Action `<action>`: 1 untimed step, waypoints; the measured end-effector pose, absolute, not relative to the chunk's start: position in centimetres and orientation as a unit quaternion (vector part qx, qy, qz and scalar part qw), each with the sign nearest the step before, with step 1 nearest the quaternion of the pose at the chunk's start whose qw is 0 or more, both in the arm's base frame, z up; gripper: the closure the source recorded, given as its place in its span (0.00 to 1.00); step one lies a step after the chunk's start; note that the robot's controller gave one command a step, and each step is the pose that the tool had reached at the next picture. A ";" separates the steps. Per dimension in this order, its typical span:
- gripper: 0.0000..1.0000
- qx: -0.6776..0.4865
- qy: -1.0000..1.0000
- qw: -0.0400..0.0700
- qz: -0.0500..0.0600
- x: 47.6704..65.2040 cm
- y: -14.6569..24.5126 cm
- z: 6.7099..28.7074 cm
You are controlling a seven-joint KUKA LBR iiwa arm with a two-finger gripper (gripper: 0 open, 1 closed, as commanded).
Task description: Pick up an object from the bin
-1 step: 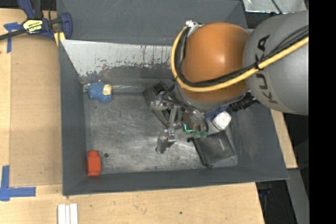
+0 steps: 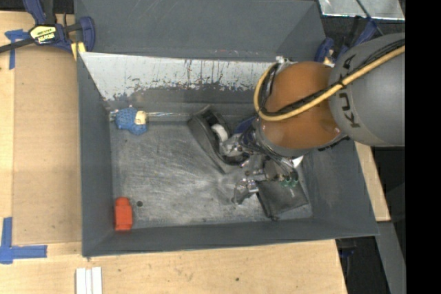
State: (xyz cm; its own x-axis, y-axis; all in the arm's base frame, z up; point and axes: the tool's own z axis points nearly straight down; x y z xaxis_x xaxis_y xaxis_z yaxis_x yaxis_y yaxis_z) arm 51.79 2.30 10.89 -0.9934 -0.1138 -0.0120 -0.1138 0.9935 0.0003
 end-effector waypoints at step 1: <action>0.00 -0.086 0.996 0.002 -0.001 52.8 -2.1 9.3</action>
Offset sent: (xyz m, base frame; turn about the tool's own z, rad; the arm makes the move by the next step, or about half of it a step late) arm 0.0182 -0.0747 -0.0255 -0.0846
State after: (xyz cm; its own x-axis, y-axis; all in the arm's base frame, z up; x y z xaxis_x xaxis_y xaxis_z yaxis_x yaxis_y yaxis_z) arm 52.83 -2.13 9.34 -0.9853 -0.1710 -0.0033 -0.1710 0.9853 -0.0030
